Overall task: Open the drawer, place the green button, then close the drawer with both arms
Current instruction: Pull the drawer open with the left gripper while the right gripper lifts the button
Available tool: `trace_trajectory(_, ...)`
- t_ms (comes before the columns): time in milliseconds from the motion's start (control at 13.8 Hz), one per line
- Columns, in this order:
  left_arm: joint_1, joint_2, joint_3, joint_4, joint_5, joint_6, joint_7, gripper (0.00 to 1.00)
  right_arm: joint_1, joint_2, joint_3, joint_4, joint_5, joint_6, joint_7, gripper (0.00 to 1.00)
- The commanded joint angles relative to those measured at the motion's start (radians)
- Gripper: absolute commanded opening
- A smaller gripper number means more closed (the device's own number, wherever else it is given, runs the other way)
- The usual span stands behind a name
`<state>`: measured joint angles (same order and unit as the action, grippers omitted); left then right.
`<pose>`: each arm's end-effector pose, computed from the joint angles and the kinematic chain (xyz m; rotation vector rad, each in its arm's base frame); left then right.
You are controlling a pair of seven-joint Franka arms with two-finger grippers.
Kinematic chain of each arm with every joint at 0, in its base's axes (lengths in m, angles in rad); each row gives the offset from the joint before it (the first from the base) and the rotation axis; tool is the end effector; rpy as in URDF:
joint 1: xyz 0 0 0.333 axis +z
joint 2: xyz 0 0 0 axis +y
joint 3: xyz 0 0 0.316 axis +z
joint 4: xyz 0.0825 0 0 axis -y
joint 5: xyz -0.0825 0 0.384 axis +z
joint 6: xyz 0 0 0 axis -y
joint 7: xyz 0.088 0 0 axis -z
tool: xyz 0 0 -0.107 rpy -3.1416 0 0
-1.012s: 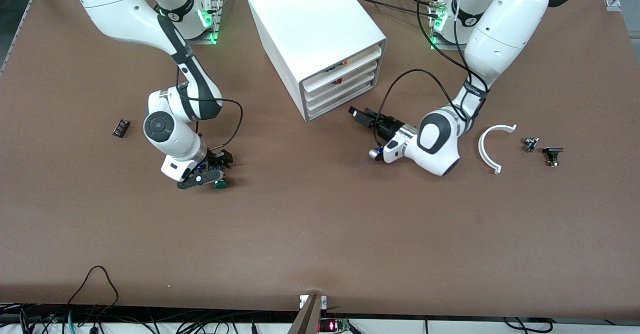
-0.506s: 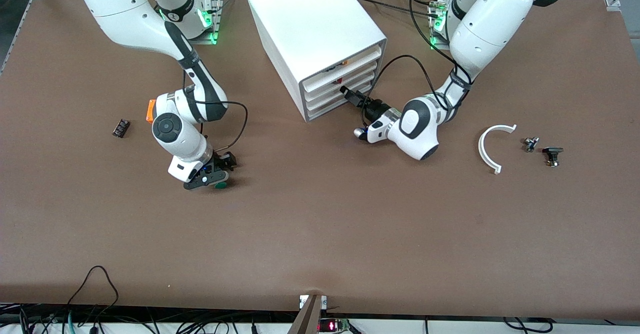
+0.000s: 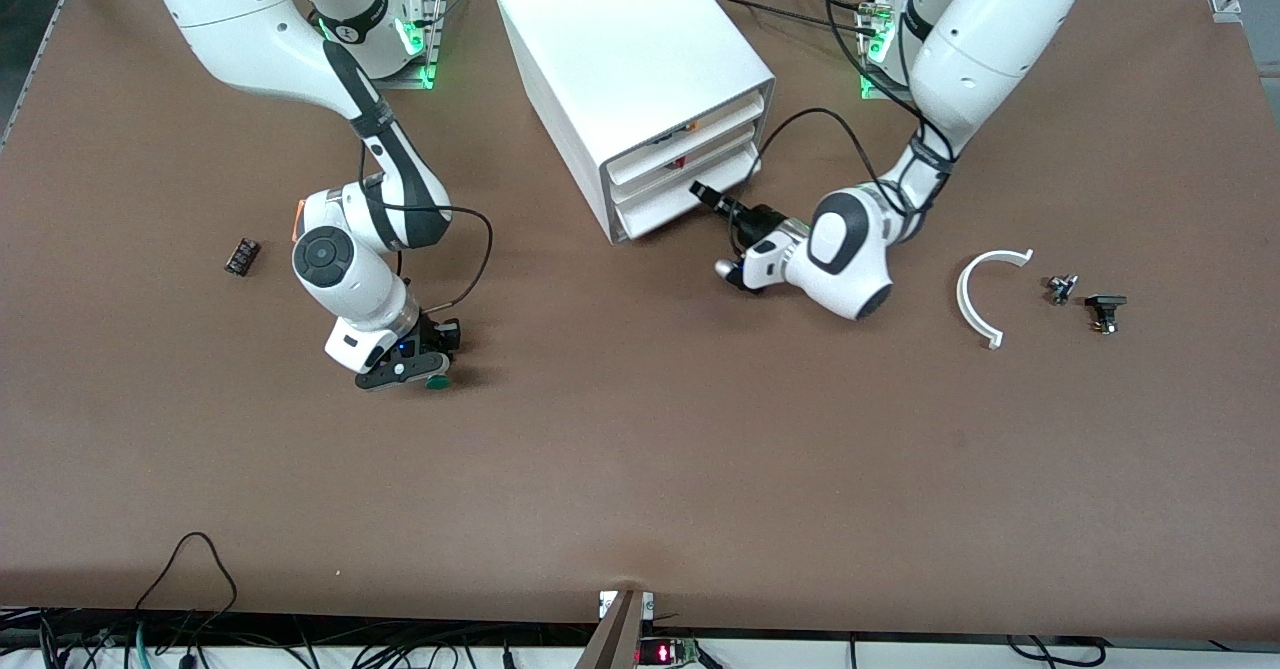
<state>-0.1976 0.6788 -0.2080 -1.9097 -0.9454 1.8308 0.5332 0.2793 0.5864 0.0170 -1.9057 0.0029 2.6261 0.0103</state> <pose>0.4877 -0.2815 0.1392 2.0581 -0.3059 -0.7529 0.6152 0.1871 0.2004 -3.0734 -0.4333 -0.2034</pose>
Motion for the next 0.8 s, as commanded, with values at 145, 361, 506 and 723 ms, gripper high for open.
trace_trajectory(145,0.110,-0.024,0.073,0.061,0.059,0.059,0.013,0.17,0.027,-0.054,0.041,0.133,-0.012,-0.091,-0.025,0.17)
trace_trajectory(361,0.119,-0.068,0.073,0.058,0.059,0.065,0.025,1.00,0.145,-0.011,0.041,0.357,-0.037,-0.245,-0.087,0.17)
trace_trajectory(506,0.141,-0.157,0.081,0.049,0.082,0.140,0.024,1.00,0.223,0.004,0.041,0.433,-0.037,-0.255,-0.169,0.17)
trace_trajectory(723,0.222,-0.370,0.117,0.047,0.319,0.163,0.016,1.00,0.302,0.032,0.043,0.517,-0.029,-0.256,-0.361,0.17)
